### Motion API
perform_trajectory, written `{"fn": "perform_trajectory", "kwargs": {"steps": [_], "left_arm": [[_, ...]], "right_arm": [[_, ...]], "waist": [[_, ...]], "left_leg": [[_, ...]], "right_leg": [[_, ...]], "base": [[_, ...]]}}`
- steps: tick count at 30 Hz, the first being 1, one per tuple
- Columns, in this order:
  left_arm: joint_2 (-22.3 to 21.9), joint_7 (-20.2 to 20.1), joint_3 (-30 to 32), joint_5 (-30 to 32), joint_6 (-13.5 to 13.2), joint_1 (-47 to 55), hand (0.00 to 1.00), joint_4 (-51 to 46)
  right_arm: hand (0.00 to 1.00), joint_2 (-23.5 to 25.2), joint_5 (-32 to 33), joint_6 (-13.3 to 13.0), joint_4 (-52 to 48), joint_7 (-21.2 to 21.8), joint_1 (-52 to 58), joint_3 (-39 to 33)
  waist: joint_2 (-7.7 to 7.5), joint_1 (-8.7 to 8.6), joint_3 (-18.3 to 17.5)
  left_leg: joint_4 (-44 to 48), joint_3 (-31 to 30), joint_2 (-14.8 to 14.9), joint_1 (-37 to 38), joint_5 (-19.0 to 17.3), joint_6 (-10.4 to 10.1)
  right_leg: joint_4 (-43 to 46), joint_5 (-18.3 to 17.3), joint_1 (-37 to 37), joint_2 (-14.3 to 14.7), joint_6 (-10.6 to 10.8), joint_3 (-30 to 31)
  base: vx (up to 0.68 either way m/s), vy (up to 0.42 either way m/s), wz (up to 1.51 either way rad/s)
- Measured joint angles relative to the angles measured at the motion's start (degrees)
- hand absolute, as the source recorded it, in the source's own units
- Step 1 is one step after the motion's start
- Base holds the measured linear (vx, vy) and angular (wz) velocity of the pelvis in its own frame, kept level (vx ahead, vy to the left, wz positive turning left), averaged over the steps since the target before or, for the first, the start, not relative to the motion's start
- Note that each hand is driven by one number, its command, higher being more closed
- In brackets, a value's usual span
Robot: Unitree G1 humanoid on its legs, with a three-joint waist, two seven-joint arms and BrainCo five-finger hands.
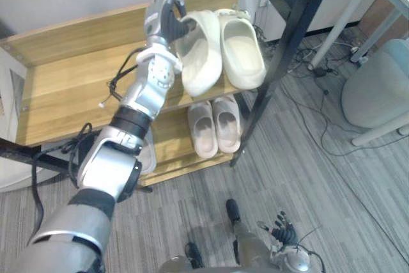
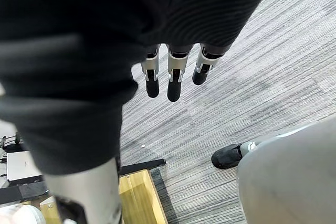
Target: Organize the slippers on the shoe rack
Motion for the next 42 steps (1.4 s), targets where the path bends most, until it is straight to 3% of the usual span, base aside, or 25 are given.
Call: {"fn": "perform_trajectory", "kwargs": {"steps": [5, 42], "left_arm": [[0.03, 0.09, 0.07, -0.02, 0.08, -0.02, 0.00, 0.00], [-0.30, 1.04, 4.36, -1.73, 0.06, 2.20, 0.00, 0.10]], "right_arm": [[0.00, 0.11, 0.01, -0.02, -0.55, 0.00, 0.43, 0.84], [0.00, -0.26, -0.06, -1.22, 1.83, -0.07, -0.01, 2.23]], "waist": [[-0.88, 0.19, 0.53], [-1.42, 0.37, 0.23]], "left_leg": [[1.11, 0.64, 0.07, -0.21, -0.69, 0.27], [1.31, -3.51, -1.25, -1.04, -0.24, 1.27]], "right_leg": [[-0.01, 0.23, 0.00, -0.02, 0.20, 0.80], [-0.04, 0.29, 1.16, -1.69, 0.28, -2.22]], "base": [[0.00, -0.008, -0.06], [0.01, -0.017, 0.05]]}}
